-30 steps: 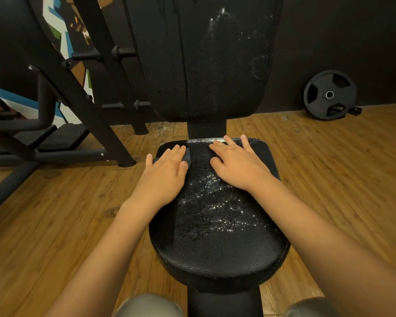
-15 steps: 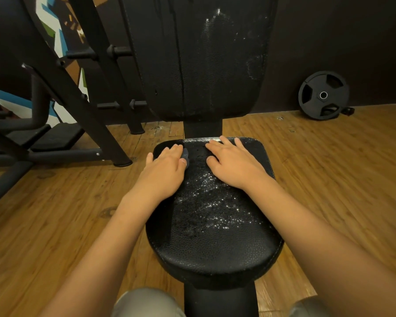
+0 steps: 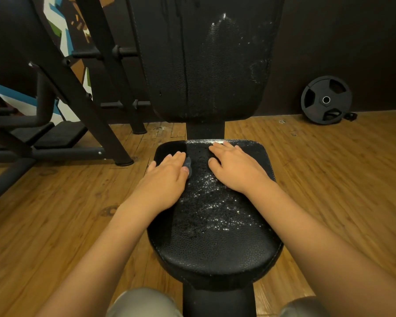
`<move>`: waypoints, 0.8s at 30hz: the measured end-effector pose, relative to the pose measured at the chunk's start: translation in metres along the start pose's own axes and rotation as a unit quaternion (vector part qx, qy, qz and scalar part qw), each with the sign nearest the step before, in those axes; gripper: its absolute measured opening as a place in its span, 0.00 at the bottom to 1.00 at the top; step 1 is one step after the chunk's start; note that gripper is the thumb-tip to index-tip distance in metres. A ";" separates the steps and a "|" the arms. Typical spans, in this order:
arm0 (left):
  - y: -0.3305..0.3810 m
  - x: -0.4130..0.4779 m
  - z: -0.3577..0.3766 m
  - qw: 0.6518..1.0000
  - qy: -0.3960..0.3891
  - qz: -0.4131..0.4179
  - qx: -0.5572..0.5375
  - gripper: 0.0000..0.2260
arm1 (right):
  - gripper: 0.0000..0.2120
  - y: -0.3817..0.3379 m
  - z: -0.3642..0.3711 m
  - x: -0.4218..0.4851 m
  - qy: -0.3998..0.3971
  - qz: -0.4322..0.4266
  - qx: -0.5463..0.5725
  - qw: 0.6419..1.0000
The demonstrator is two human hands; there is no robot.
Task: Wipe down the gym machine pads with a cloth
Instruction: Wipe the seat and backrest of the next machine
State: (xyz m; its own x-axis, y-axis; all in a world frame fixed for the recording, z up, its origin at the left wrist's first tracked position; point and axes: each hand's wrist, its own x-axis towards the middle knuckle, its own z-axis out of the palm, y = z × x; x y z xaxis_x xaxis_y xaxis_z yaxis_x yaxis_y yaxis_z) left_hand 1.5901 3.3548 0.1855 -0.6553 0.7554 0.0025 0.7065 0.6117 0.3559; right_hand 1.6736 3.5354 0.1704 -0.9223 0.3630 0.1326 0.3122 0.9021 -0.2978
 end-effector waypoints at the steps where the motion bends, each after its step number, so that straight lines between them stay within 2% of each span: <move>1: 0.001 0.012 0.000 1.000 0.002 -0.002 0.007 0.24 | 0.25 0.000 0.000 -0.001 0.000 0.004 0.001 1.000; 6: 0.008 0.036 0.000 1.000 0.001 -0.021 0.019 0.24 | 0.25 -0.003 -0.002 -0.003 -0.001 0.008 0.003 1.000; 12: 0.002 -0.022 0.014 0.998 0.057 0.004 0.007 0.25 | 0.25 -0.005 -0.003 -0.006 0.005 0.006 -0.005 1.000; 20: 0.008 0.001 -0.003 1.000 -0.003 -0.019 -0.004 0.23 | 0.25 -0.003 0.000 -0.004 0.001 0.027 -0.008 1.000; 24: 0.008 -0.008 0.005 1.000 0.027 -0.010 0.003 0.24 | 0.26 0.000 -0.002 -0.005 -0.010 0.063 -0.009 0.998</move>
State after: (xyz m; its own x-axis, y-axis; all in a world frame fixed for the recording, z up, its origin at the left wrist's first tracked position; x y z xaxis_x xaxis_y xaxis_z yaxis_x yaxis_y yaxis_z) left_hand 1.6020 3.3546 0.1840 -0.6826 0.7293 0.0456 0.6944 0.6280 0.3513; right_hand 1.6789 3.5342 0.1714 -0.8797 0.4693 0.0767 0.4298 0.8538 -0.2938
